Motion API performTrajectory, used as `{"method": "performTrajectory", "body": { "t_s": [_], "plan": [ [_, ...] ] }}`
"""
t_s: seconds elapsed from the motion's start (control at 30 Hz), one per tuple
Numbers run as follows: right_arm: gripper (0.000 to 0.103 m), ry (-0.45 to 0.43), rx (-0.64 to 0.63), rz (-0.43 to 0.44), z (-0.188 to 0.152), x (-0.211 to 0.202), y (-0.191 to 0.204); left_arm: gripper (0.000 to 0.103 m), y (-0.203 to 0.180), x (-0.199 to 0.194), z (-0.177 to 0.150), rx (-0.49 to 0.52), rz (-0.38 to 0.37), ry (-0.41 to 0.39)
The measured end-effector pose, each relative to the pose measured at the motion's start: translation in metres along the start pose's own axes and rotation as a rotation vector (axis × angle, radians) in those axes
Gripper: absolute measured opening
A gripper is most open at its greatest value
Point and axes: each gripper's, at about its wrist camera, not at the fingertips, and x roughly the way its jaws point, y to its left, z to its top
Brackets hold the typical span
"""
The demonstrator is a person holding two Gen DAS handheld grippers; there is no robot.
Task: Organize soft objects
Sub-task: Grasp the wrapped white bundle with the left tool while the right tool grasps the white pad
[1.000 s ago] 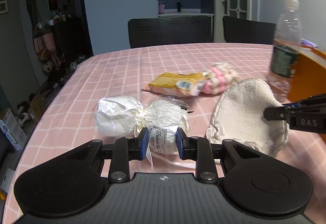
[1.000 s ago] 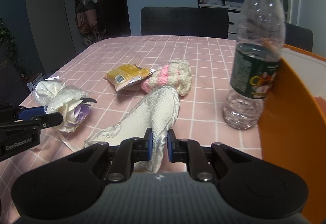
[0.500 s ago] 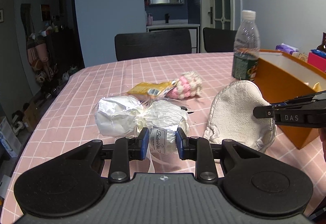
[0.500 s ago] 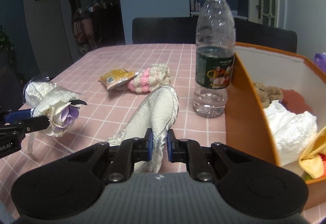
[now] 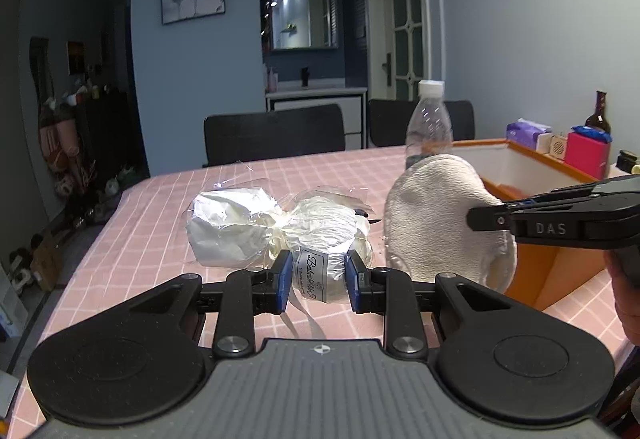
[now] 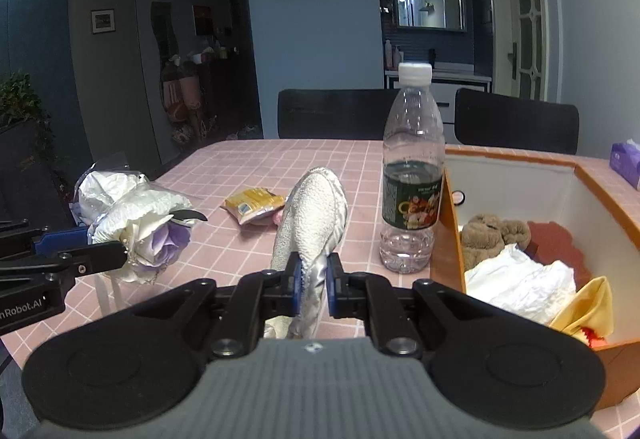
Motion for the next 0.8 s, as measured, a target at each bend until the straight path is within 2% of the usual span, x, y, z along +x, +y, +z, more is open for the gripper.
{"method": "performTrajectory", "body": {
  "t_s": [0.17, 0.47, 0.8],
  "plan": [
    [0.01, -0.033, -0.022, -0.009, 0.011, -0.018, -0.003, 0.031, -0.007, -0.009, 0.008, 0.004, -0.024, -0.025],
    [0.01, -0.11, -0.081, -0.088, 0.03, -0.05, -0.011, 0.031, -0.019, -0.02, 0.015, 0.022, -0.065, -0.084],
    [0.01, -0.128, -0.14, -0.163, 0.053, -0.078, -0.031, 0.031, -0.041, -0.017, 0.031, 0.046, -0.179, -0.148]
  ]
}}
